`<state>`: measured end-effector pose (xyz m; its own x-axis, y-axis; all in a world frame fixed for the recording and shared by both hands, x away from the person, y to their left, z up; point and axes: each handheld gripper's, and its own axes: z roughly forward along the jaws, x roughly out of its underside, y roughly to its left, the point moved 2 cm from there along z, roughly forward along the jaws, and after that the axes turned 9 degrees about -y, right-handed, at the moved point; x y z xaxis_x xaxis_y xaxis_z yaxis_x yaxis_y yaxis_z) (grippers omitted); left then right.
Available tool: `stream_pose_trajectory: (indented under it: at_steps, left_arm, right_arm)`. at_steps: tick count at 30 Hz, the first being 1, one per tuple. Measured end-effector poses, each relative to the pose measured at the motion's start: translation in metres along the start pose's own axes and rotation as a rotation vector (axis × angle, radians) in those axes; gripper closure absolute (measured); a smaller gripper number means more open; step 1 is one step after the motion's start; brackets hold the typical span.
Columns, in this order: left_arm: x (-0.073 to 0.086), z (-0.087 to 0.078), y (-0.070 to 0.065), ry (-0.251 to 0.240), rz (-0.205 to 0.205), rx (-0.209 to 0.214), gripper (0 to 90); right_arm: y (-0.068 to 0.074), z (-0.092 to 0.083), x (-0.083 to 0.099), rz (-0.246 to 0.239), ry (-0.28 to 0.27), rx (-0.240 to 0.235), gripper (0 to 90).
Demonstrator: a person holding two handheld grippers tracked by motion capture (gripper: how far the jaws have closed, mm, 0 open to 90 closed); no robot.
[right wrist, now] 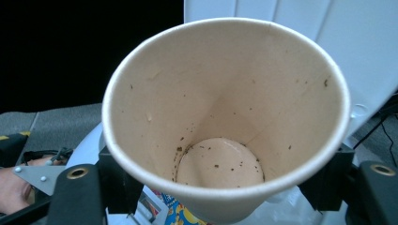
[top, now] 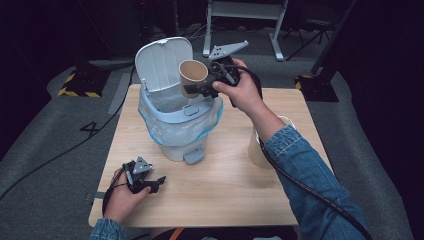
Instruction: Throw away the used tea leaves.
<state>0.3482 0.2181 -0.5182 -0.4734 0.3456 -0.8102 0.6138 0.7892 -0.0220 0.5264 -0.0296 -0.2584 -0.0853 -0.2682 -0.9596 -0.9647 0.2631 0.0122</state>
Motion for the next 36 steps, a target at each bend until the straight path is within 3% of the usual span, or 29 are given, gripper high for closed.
stream_pose_trajectory:
  at_steps: [10,18,19,21,24,26,36]
  left_arm:
    - [0.000,0.000,0.000,-0.002,0.000,0.000,29.2]
    - [0.000,0.000,0.000,-0.002,0.000,0.000,29.2]
    - [0.000,0.000,0.000,-0.002,0.000,0.000,29.2]
    - [0.000,0.000,0.000,-0.001,0.000,0.000,29.2]
    - [0.000,0.000,0.000,-0.001,0.000,0.000,29.2]
    - [0.000,0.000,0.000,-0.002,0.000,0.000,29.2]
    - [0.000,0.000,0.000,-0.002,-0.002,0.001,29.1]
  right_arm:
    - [0.005,0.019,0.004,-0.022,0.071,-0.006,28.3]
    - [0.004,0.023,0.008,-0.055,0.157,0.025,27.7]
    - [0.003,0.024,0.008,-0.055,0.162,0.026,26.0]
    - [0.001,0.025,0.011,-0.066,0.172,0.052,13.7]
    - [-0.001,0.027,0.012,-0.096,0.171,0.043,15.2]
    - [-0.001,0.026,0.012,-0.106,0.153,0.065,15.9]
    - [0.003,0.009,0.006,-0.111,0.115,0.057,15.8]
